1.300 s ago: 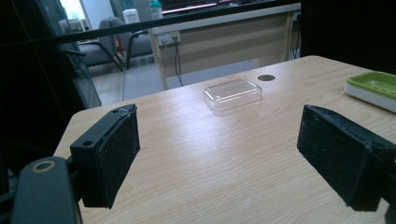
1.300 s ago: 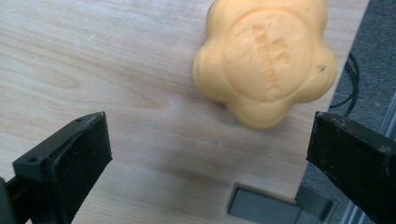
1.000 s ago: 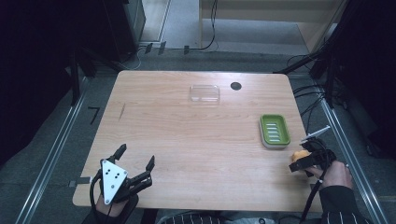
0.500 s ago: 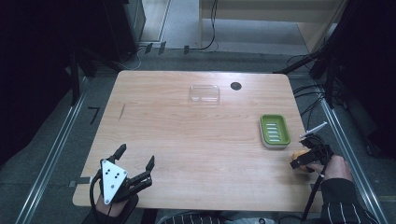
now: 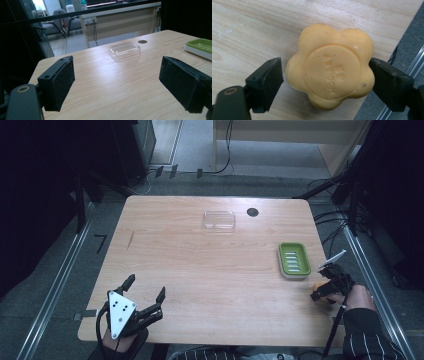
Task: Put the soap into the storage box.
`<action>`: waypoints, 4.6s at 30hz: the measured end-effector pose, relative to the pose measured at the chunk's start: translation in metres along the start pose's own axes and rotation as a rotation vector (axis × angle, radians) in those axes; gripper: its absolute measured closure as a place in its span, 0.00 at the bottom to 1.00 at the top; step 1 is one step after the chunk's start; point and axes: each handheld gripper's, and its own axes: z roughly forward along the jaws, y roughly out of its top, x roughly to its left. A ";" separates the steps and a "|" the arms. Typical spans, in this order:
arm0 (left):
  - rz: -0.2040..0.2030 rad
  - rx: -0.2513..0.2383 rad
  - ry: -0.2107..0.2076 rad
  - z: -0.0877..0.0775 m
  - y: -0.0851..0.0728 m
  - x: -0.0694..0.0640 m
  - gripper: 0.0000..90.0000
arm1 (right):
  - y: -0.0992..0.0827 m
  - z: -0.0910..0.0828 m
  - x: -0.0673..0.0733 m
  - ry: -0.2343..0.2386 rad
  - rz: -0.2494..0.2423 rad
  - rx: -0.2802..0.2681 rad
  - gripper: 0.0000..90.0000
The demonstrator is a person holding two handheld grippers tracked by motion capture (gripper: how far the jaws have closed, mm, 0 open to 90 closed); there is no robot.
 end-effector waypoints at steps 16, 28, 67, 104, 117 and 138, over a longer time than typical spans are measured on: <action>0.000 -0.001 0.000 0.000 0.000 0.000 0.15 | 0.001 0.001 -0.001 -0.015 -0.016 -0.002 0.29; -0.002 -0.001 0.001 0.000 0.000 0.000 0.15 | -0.001 0.000 0.001 -0.030 0.014 -0.026 0.29; -0.004 -0.001 0.003 0.000 0.000 0.000 0.15 | -0.007 -0.033 0.013 -0.040 0.030 -0.224 0.29; -0.001 0.011 0.003 0.000 0.000 0.000 0.15 | 0.013 -0.057 0.030 -0.025 -0.004 -0.336 0.30; -0.003 0.012 0.003 0.000 0.000 0.000 0.15 | 0.024 -0.060 0.035 -0.032 -0.023 -0.353 0.30; -0.004 0.011 0.004 0.000 0.000 0.000 0.15 | 0.044 -0.057 0.040 -0.042 -0.053 -0.359 0.30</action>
